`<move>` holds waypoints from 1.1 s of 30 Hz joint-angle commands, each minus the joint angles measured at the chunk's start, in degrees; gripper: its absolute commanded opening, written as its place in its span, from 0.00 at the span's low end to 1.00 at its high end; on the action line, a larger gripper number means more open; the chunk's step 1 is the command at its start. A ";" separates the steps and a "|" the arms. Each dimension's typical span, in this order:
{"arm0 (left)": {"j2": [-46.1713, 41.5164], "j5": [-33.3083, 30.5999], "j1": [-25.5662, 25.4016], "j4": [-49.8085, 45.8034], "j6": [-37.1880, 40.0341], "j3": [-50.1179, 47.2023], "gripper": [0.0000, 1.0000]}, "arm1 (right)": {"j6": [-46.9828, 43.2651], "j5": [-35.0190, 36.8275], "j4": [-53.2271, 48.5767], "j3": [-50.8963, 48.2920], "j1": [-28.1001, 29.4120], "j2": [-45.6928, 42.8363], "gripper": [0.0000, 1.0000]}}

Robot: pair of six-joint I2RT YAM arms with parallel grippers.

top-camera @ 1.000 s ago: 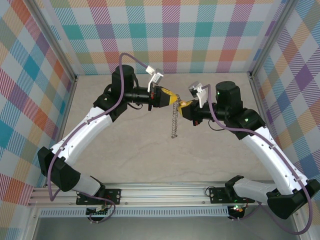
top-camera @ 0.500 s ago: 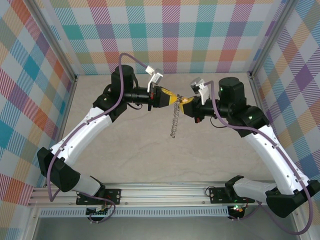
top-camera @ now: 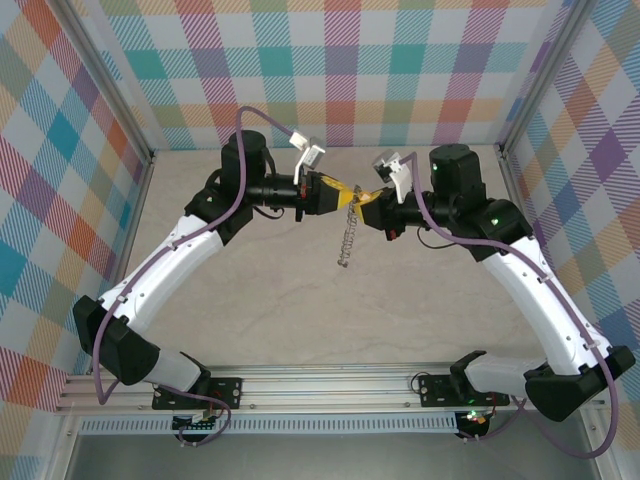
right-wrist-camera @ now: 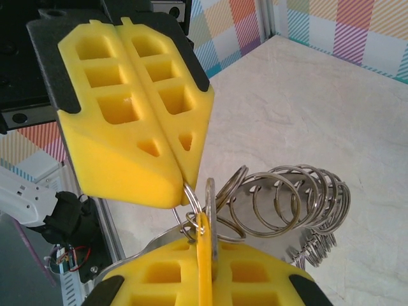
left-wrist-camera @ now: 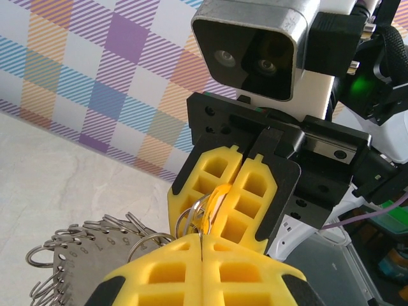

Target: Put the keys on the keyring

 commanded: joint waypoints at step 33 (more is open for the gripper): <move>-1.44 1.02 -0.74 0.87 0.40 -0.02 0.00 | -0.50 -1.96 2.68 1.48 0.00 0.18 0.00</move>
